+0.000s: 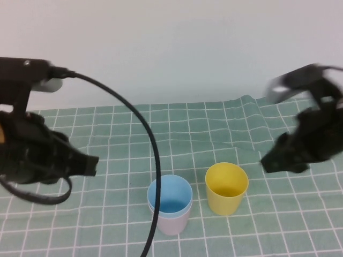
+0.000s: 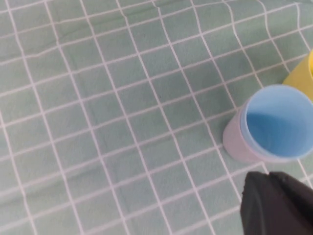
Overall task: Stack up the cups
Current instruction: Pick up the yellow cup
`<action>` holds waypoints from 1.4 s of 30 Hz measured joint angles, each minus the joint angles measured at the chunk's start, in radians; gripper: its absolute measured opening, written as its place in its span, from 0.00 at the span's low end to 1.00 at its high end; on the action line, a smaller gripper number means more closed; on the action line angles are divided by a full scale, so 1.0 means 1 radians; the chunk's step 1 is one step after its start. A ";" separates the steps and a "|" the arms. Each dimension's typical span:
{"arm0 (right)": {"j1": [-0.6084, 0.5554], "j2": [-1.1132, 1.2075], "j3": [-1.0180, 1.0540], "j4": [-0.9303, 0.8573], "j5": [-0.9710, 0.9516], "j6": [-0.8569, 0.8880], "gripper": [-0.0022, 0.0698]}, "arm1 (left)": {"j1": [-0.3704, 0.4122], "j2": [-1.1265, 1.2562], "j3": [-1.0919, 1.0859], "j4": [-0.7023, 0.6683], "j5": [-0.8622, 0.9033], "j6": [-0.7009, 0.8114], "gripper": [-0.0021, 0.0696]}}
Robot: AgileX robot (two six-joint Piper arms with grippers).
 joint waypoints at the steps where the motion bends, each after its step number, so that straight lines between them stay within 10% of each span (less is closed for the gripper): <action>1: 0.021 0.051 -0.029 -0.026 0.000 0.017 0.44 | 0.000 -0.006 0.000 -0.002 0.021 0.000 0.03; 24: 0.062 0.423 -0.212 -0.082 0.002 0.076 0.42 | 0.000 -0.091 0.117 0.002 0.012 -0.025 0.03; 34: 0.064 0.452 -0.222 -0.103 0.001 0.080 0.08 | 0.000 -0.191 0.189 0.002 -0.014 -0.028 0.03; 42: 0.064 0.405 -0.423 -0.258 0.149 0.196 0.07 | 0.000 -0.232 0.204 0.105 -0.061 -0.087 0.03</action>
